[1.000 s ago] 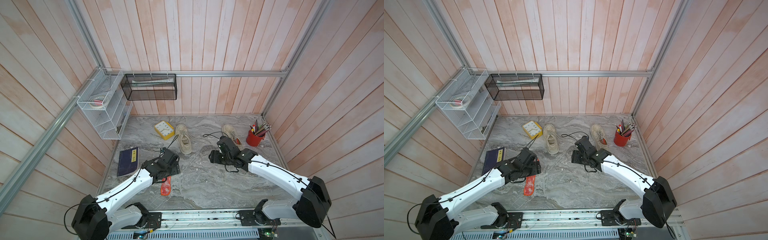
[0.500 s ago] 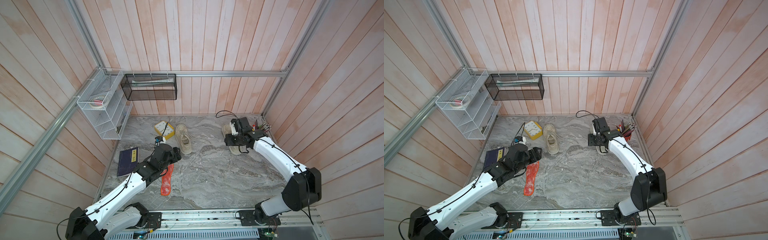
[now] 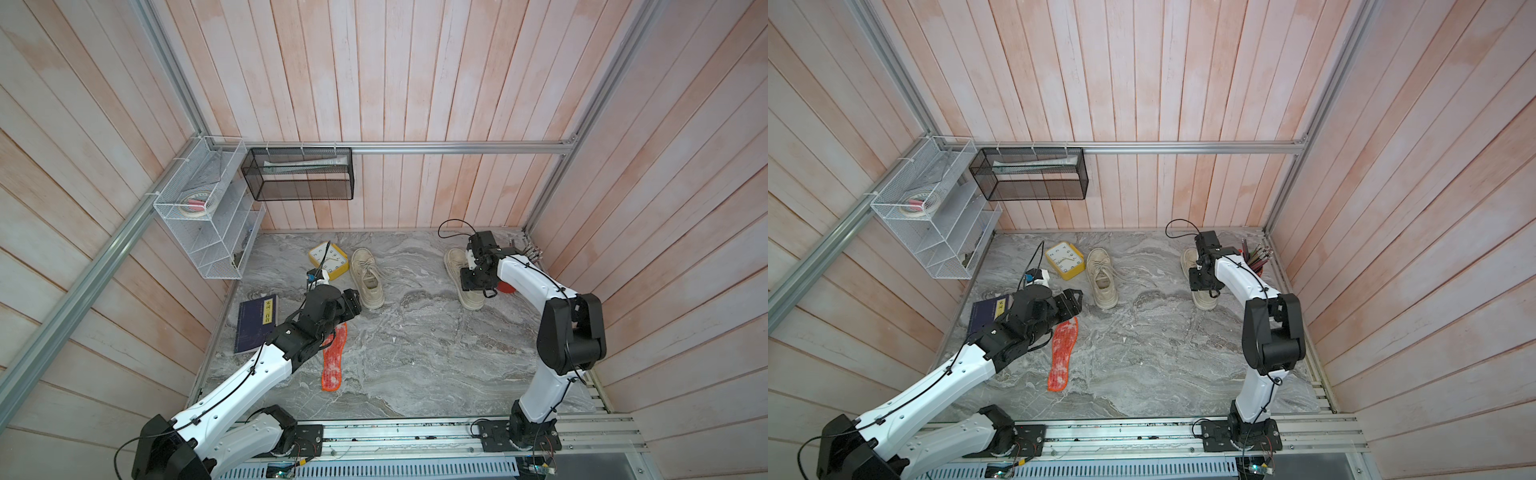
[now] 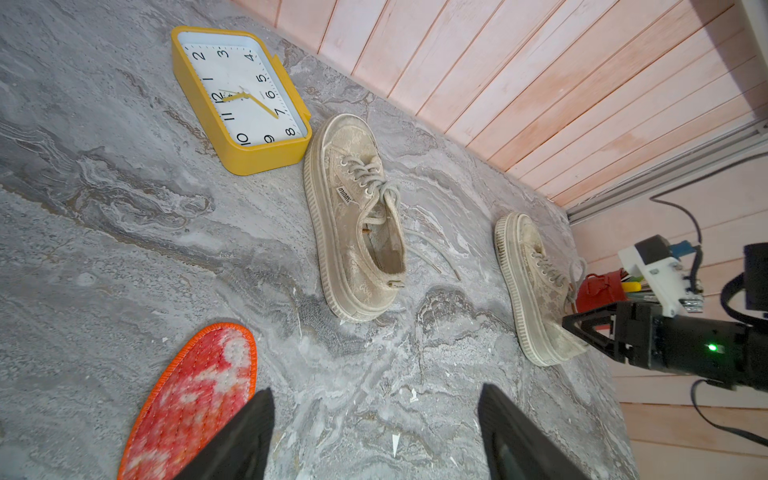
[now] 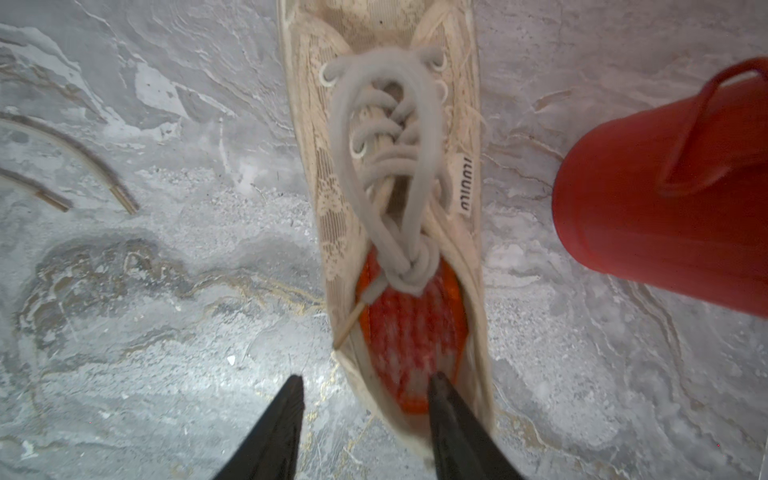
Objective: Remove the insole from the shoe
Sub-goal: Move the shoe to the center of the board.
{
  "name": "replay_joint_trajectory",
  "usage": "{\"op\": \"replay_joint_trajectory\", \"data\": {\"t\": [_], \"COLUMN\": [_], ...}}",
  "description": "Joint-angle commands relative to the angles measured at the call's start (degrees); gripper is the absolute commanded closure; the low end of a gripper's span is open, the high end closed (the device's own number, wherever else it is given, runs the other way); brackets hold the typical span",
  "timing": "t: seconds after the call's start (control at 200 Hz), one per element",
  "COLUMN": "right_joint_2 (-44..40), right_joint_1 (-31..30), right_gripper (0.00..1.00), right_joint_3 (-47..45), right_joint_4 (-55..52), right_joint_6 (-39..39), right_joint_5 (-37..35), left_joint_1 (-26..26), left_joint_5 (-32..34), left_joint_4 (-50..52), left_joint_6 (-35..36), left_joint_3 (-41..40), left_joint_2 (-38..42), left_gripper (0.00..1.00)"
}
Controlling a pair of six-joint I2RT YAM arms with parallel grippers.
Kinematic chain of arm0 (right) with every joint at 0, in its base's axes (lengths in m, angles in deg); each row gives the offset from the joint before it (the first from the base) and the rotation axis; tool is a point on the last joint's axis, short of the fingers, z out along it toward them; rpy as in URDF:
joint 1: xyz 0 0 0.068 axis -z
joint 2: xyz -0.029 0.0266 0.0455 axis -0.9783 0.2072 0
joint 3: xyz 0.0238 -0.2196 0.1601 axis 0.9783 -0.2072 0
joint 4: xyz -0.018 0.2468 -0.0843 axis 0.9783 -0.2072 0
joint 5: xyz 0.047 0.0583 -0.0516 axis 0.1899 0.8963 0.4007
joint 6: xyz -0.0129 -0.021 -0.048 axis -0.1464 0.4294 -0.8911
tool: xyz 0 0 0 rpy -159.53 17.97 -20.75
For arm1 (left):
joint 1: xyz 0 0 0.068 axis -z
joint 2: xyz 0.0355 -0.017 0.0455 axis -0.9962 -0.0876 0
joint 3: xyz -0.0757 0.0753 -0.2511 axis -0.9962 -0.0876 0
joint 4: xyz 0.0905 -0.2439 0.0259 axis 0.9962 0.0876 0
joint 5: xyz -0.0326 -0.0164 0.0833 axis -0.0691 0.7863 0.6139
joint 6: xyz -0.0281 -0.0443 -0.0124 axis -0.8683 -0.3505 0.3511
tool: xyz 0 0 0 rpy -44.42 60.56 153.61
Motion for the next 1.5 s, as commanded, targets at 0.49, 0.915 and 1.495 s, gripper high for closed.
{"op": "replay_joint_trajectory", "data": {"t": [0.49,0.915,1.495], "right_joint_2": [0.66,-4.51,-19.86], "right_joint_1": [-5.15,-27.34,-26.27], "right_gripper": [1.00,1.00,0.65], "right_joint_3": [-0.86,-7.27,-9.31], "right_joint_4": [-0.20,2.35,3.47], "right_joint_6": [0.67,20.29,23.55], "right_joint_5": [8.64,8.44,4.28], "left_joint_1": [-1.04,-1.14,6.28], "left_joint_5": [-3.01,-6.01,-11.89], "left_joint_4": [-1.12,-1.77,-4.22], "left_joint_6": [-1.61,-3.38,3.50], "left_joint_3": [-3.20,-5.00,-1.01], "left_joint_2": [1.67,1.75,-5.66], "left_gripper": [0.21,0.22,0.36]}}
